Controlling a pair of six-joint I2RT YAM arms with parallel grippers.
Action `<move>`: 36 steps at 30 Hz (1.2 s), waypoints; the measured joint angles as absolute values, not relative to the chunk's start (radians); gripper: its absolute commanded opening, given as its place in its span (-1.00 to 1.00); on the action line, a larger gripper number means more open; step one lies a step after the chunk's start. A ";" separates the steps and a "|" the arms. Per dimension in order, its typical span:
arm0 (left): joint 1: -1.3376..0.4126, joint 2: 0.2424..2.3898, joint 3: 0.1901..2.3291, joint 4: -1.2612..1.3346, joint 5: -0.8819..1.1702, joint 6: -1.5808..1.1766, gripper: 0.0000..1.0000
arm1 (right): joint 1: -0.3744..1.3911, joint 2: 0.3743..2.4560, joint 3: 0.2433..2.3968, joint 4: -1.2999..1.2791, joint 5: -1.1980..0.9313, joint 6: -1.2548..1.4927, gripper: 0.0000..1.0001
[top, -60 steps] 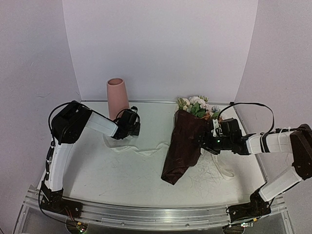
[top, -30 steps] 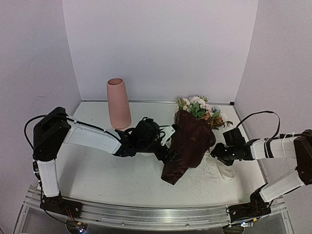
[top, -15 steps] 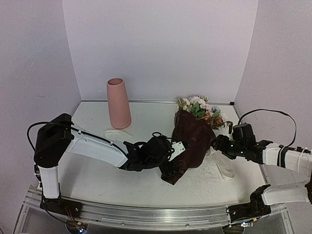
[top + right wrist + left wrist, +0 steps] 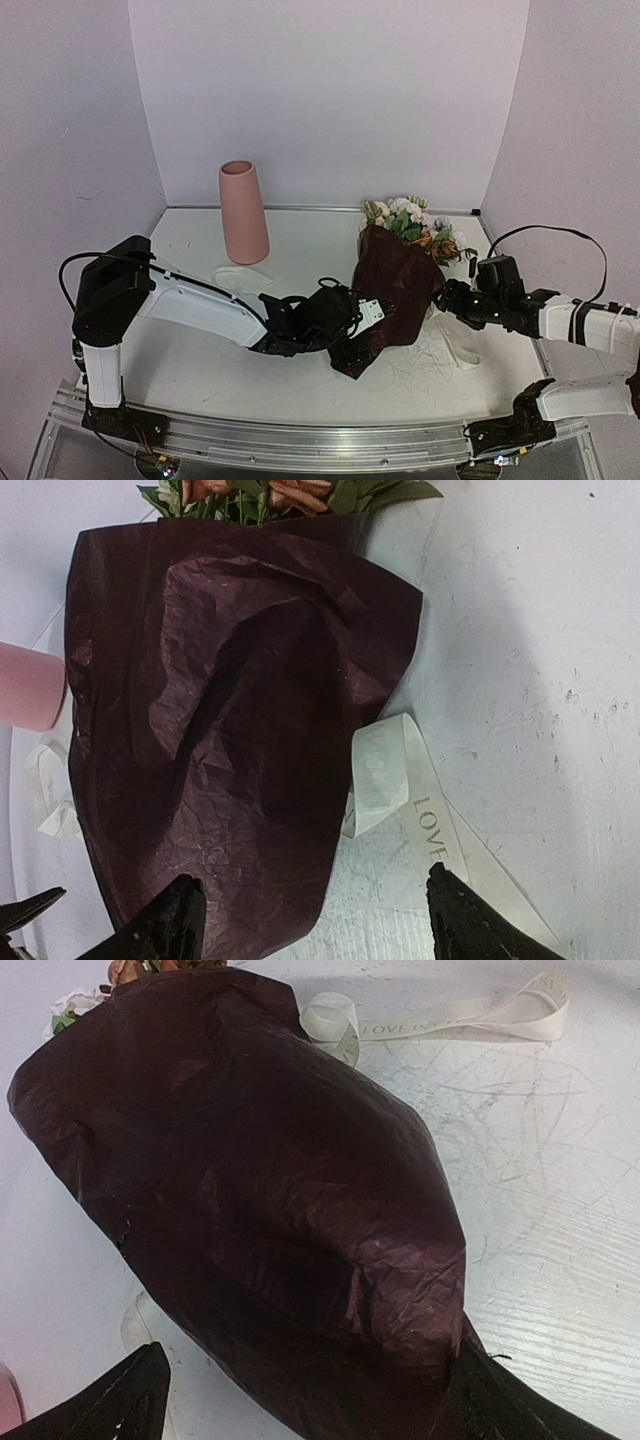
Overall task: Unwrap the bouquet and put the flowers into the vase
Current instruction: Unfold the wrapping paper at the center of the board.
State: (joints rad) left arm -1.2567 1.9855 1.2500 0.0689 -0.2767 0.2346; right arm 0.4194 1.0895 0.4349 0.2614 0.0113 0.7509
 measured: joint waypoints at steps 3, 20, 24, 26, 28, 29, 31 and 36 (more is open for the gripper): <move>-1.263 1.998 1.271 0.051 -0.273 0.236 0.99 | 0.419 1.086 0.424 0.260 0.011 0.751 0.56; -1.257 2.036 1.348 0.002 -0.588 0.101 0.38 | 0.419 1.085 0.416 0.261 0.001 0.744 0.57; -1.224 2.014 1.340 0.001 -0.637 -0.008 0.48 | 0.419 1.085 0.416 0.261 -0.012 0.740 0.57; -1.202 1.987 1.319 0.001 -0.664 -0.055 0.56 | 0.419 1.085 0.416 0.261 -0.018 0.737 0.57; -1.177 1.948 1.284 -0.001 -0.685 -0.106 0.61 | 0.419 1.085 0.416 0.261 -0.021 0.735 0.57; -1.165 1.929 1.267 0.000 -0.692 -0.129 0.62 | 0.419 1.085 0.416 0.262 -0.024 0.734 0.58; -1.138 1.881 1.219 0.000 -0.702 -0.177 0.65 | 0.419 1.085 0.416 0.263 -0.030 0.732 0.61; -1.084 1.754 1.092 -0.025 -0.719 -0.279 0.66 | 0.419 1.089 0.417 0.262 -0.037 0.729 0.69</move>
State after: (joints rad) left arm -1.0842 1.7538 1.0920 -0.0252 -0.7189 -0.2795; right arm 0.4194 1.0888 0.4171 0.2624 -0.0371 0.7287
